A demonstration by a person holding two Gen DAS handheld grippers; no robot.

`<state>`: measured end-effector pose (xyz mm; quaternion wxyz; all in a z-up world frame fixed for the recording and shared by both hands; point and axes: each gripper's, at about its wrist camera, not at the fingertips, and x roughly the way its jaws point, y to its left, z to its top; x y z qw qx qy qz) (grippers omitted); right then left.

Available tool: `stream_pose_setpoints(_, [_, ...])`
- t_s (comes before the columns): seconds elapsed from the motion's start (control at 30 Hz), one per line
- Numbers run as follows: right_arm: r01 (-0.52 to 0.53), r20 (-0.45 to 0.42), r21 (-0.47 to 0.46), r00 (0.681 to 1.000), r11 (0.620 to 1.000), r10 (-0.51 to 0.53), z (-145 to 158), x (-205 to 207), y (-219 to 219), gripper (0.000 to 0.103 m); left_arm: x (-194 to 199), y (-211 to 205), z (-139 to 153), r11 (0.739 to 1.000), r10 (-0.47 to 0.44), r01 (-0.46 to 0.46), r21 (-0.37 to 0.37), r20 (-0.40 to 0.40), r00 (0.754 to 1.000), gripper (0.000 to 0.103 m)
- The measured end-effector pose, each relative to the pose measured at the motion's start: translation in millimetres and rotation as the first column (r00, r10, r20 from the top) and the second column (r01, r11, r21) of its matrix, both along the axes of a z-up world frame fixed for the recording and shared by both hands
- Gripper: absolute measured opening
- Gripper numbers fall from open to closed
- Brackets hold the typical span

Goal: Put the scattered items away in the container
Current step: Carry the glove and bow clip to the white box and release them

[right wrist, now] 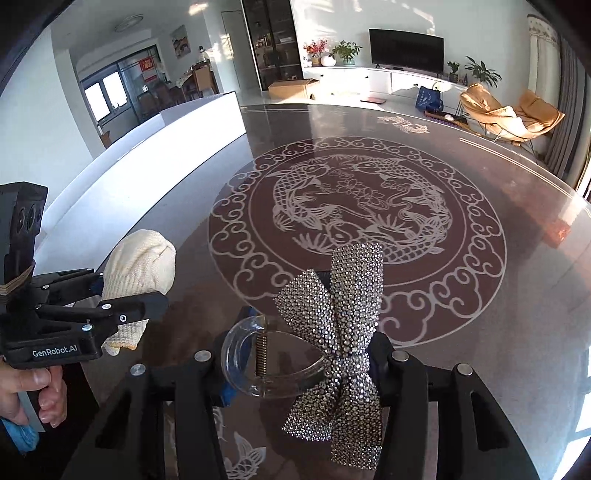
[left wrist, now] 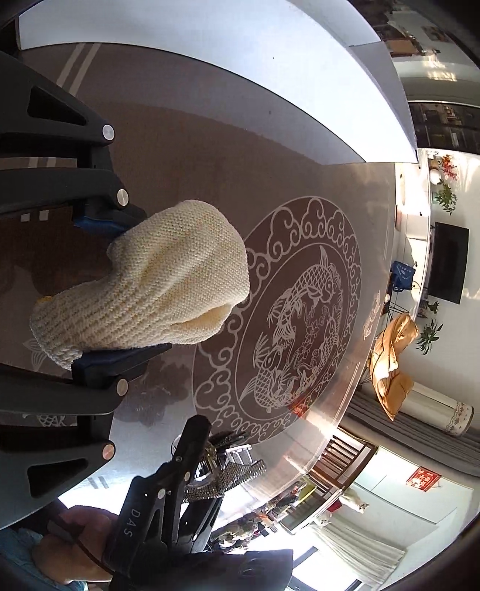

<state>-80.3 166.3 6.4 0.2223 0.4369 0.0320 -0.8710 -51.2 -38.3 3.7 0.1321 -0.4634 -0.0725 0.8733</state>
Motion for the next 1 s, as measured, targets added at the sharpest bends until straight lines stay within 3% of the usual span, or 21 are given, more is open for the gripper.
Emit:
stream_pose_setpoints(0.13, [-0.093, -0.040, -0.025, 0.995, 0.995, 0.092, 31, -3, -48, 0.051, 10, -46, 46, 0.998, 0.052, -0.050, 0.027, -0.066, 0.996, 0.048])
stream_pose_setpoints(0.3, [-0.238, -0.131, -0.095, 0.966, 0.967, 0.224, 90, -20, -136, 0.051, 11, -145, 101, 0.974, 0.211, -0.222, -0.052, -0.154, 0.965, 0.048])
stream_pose_setpoints(0.4, [-0.324, -0.166, -0.136, 0.939, 0.936, 0.301, 117, -31, -198, 0.051, 8, -208, 106, 0.942, 0.315, -0.327, -0.076, -0.132, 0.940, 0.048])
stream_pose_setpoints(0.5, [-0.413, -0.185, -0.151, 0.904, 0.898, 0.385, 131, -38, -261, 0.051, 3, -256, 88, 0.911, 0.394, -0.399, -0.100, -0.071, 0.916, 0.048])
stream_pose_setpoints(0.67, [-0.489, -0.131, -0.082, 0.869, 0.868, 0.477, 111, -57, -352, 0.051, -6, -294, 49, 0.889, 0.450, -0.444, -0.109, 0.038, 0.892, 0.048])
stream_pose_setpoints(0.9, [-0.486, -0.007, 0.037, 0.873, 0.873, 0.487, 53, -84, -406, 0.052, -10, -306, 29, 0.876, 0.478, -0.468, -0.112, 0.083, 0.874, 0.049])
stream_pose_setpoints(0.93, [-0.473, 0.016, 0.062, 0.881, 0.879, 0.473, 46, -86, -410, 0.059, -11, -307, 26, 0.871, 0.489, -0.477, -0.119, 0.098, 0.867, 0.055])
stream_pose_setpoints(0.97, [-0.458, 0.033, 0.085, 0.889, 0.885, 0.457, 40, -90, -409, 0.092, -11, -308, 24, 0.864, 0.500, -0.487, -0.124, 0.113, 0.859, 0.059])
stream_pose_setpoints(1.0, [-0.456, 0.042, 0.083, 0.890, 0.886, 0.454, 37, -94, -407, 0.102, -11, -311, 24, 0.858, 0.512, -0.499, -0.122, 0.118, 0.851, 0.060])
